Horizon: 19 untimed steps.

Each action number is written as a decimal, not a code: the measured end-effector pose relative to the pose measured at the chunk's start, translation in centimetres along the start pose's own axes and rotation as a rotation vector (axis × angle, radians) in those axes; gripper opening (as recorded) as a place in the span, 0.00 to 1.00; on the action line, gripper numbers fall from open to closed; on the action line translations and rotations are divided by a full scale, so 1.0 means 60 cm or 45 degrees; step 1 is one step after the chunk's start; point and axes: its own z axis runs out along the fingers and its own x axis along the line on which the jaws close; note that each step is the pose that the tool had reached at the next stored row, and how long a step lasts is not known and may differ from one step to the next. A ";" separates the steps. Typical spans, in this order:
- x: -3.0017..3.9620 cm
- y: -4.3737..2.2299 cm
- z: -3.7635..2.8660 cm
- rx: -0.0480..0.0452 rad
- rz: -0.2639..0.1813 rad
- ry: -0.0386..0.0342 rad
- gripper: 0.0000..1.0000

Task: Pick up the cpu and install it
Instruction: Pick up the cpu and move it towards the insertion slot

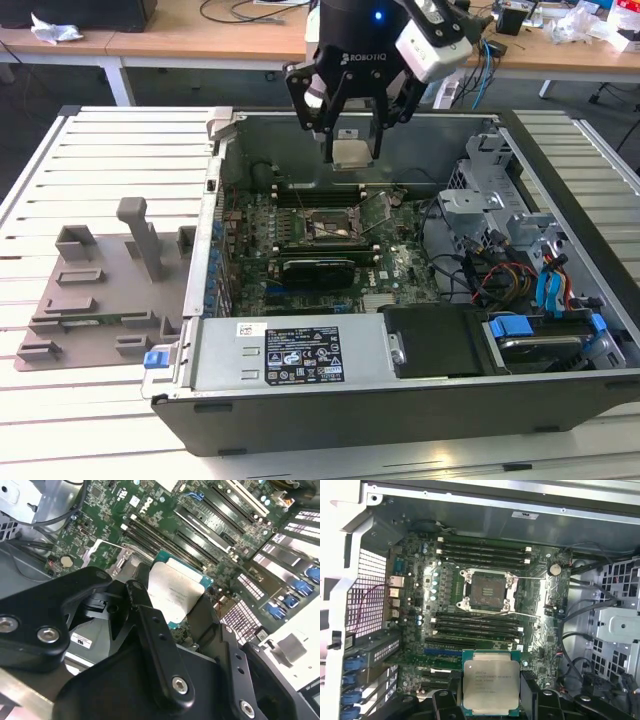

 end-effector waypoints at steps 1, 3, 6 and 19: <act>-0.003 0.001 0.002 0.000 0.000 0.0000 0.55; -0.009 0.002 0.006 0.000 0.000 -0.0001 0.55; -0.015 0.003 0.013 0.000 0.000 0.0000 0.55; -0.029 0.040 0.045 0.001 0.000 0.0001 0.55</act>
